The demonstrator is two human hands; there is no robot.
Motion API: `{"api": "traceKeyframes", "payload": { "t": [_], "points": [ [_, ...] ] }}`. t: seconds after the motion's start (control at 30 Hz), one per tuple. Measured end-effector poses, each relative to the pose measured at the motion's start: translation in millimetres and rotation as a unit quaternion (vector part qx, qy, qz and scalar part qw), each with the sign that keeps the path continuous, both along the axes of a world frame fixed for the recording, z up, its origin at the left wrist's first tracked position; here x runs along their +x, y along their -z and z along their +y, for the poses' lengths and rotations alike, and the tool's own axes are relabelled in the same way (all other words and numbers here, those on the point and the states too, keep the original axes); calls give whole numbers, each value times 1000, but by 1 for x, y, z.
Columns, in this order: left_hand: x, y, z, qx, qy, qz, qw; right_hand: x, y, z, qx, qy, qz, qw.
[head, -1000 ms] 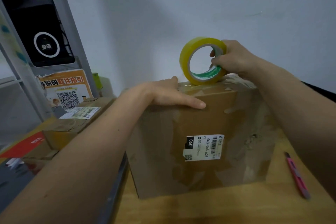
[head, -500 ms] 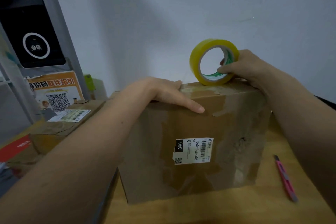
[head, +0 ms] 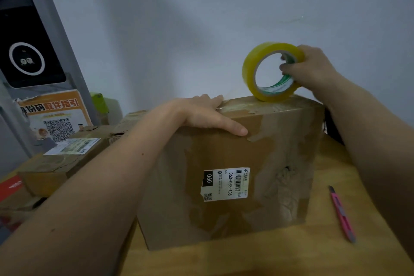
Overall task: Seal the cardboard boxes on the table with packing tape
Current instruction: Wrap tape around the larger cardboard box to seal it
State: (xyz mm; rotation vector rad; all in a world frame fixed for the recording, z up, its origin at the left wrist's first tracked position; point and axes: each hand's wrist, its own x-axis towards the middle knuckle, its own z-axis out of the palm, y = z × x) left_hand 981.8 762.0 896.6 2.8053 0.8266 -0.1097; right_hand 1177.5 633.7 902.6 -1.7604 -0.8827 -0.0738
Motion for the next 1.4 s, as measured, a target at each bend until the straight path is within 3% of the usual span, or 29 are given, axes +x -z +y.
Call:
{"api": "traceKeyframes", "payload": {
  "t": [0.13, 0.2, 0.33, 0.53, 0.7, 0.8, 0.97, 1.1, 1.23, 1.4],
  "points": [
    [14, -11, -8, -63, -20, 38, 997, -3, 9, -1, -13, -55, 89, 994],
    [31, -10, -16, -89, -29, 23, 995, -3, 8, 0, -14, -55, 78, 995],
    [47, -2, -25, -20, -3, 4, 1000, -5, 4, 7, -2, -33, 52, 998],
    [44, 3, -19, -28, 1, -4, 1000, 26, -1, -20, 33, -1, 21, 999],
    [42, 1, -20, -24, 0, 12, 1000, 38, 1, -15, -7, 106, -148, 983],
    [41, 1, -22, -18, 1, 12, 1000, 54, -4, -32, -18, 156, -192, 969],
    [44, 0, -20, -25, 2, 17, 1000, 68, 9, -44, -9, 109, -190, 976],
    [44, 1, -18, -35, 4, 19, 999, 82, 8, -47, -63, 119, -192, 972],
    [45, -1, -15, -59, 10, 19, 998, 85, 47, -51, -105, 91, -116, 984],
    [55, -12, -18, -82, 11, 74, 994, 80, 86, -43, -12, 65, -30, 997]
  ]
}}
